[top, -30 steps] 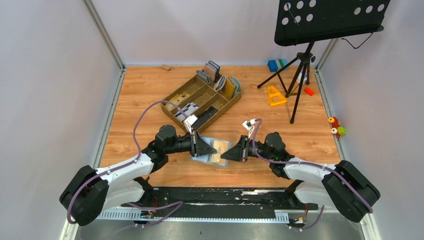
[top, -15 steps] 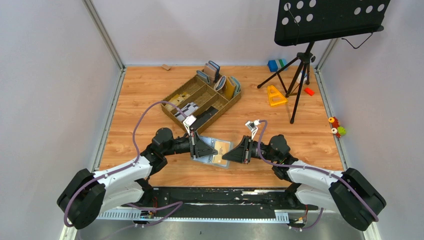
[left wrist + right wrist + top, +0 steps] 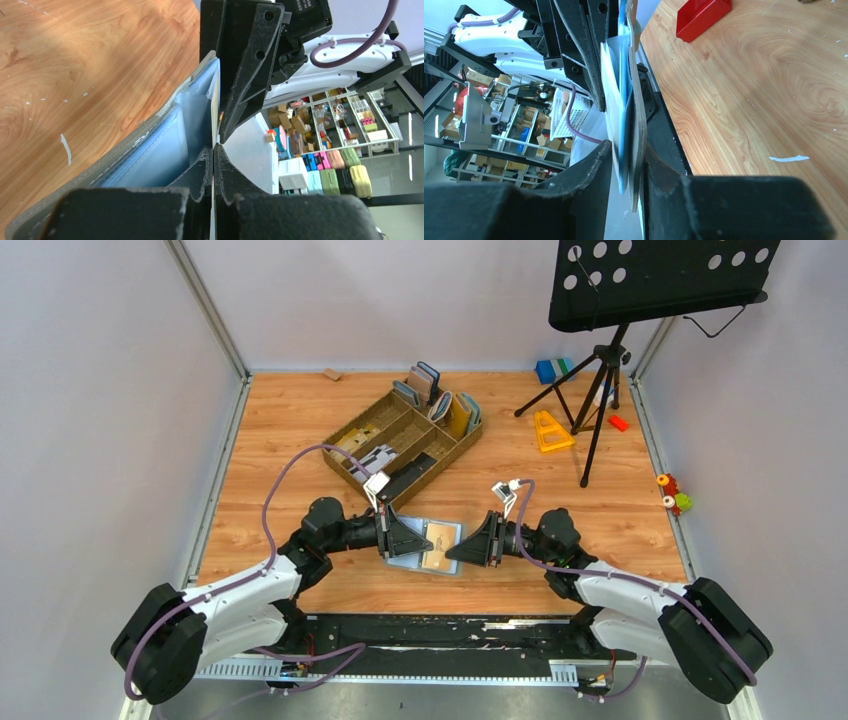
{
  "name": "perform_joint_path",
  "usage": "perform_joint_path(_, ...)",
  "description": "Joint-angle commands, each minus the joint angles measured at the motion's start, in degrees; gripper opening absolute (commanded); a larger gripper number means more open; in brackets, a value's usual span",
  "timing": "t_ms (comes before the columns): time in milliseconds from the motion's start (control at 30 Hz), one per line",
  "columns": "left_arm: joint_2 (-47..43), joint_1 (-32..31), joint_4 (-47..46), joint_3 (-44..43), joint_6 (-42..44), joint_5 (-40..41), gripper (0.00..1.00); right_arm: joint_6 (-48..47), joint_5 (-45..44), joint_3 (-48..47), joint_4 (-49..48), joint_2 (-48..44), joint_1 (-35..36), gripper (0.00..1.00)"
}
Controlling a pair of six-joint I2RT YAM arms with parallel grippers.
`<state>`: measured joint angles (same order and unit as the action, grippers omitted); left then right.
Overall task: Take the credit cards out of the card holder
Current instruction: Remove the credit card from the card holder.
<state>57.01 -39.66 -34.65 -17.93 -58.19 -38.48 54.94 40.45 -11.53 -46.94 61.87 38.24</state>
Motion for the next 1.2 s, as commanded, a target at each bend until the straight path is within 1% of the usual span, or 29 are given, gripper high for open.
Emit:
perform_joint_path(0, -0.44, 0.1, 0.71, -1.0, 1.78, 0.37, 0.0, -0.37, -1.04, -0.51, 0.01, -1.81, -0.88, 0.24)
perform_joint_path(67, -0.58, 0.19, 2.8, -1.28, 2.53, 1.03, 0.0, 0.27, -1.51, 0.29, 0.01, -2.26, -1.58, 0.2)
perform_joint_path(167, -0.45, 0.23, 5.36, -1.96, 3.78, 1.47, 0.0, 0.94, -1.73, 1.53, 0.09, -3.24, -2.63, 0.1)
perform_joint_path(233, -0.47, 0.32, 5.55, -2.07, 4.05, 1.6, 0.0, 0.98, -1.69, 1.9, 0.58, -3.84, -3.07, 0.07)
perform_joint_path(533, 1.19, 0.66, 4.56, -1.2, 3.89, 2.17, 0.0, 0.83, -1.86, 2.8, 1.96, -5.29, -3.56, 0.06)
perform_joint_path(733, 3.87, 0.64, -0.54, -0.7, 1.14, 0.96, 0.0, 1.04, -1.3, 2.77, 2.31, -5.95, -3.67, 0.05)
perform_joint_path(967, 3.01, 0.72, 1.29, 0.03, 1.89, 2.14, 0.0, 1.58, -1.77, 3.84, 3.96, -8.68, -4.73, 0.02)
perform_joint_path(1000, 3.0, 0.72, 1.63, -0.06, 2.01, 2.18, 0.0, 1.58, -1.71, 3.8, 4.07, -8.92, -4.71, 0.02)
perform_joint_path(1067, 3.27, 0.72, 1.49, -0.08, 2.05, 1.95, 0.0, 1.49, -1.18, 3.57, 3.74, -8.93, -4.7, 0.07)
perform_joint_path(1167, 4.44, 0.72, -1.09, -0.34, 0.86, 0.86, 0.0, 1.78, 0.64, 2.76, 1.71, -7.19, -4.75, 0.24)
